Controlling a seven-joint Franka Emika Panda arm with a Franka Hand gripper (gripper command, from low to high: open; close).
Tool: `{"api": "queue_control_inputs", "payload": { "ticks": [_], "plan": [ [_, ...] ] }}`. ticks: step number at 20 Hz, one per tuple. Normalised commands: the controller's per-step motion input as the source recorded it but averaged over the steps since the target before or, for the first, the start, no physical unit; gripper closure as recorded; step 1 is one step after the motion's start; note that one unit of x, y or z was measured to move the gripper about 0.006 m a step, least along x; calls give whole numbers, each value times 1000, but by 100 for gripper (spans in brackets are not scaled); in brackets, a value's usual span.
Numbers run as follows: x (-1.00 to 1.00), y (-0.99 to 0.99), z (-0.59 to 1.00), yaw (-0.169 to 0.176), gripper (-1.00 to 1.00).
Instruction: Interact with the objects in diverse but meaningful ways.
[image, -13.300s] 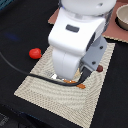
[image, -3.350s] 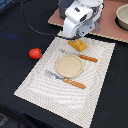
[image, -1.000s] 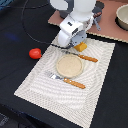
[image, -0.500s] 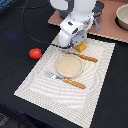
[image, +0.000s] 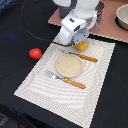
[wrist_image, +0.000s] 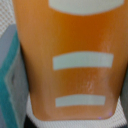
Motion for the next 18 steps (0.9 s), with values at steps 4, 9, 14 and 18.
{"api": "queue_control_inputs", "payload": {
  "ticks": [4,9,14,18],
  "plan": [
    [-1000,-194,827,-52,100],
    [-1000,-204,798,-51,100],
    [-899,-315,597,-86,100],
    [-802,-430,194,-106,100]
  ]
}}
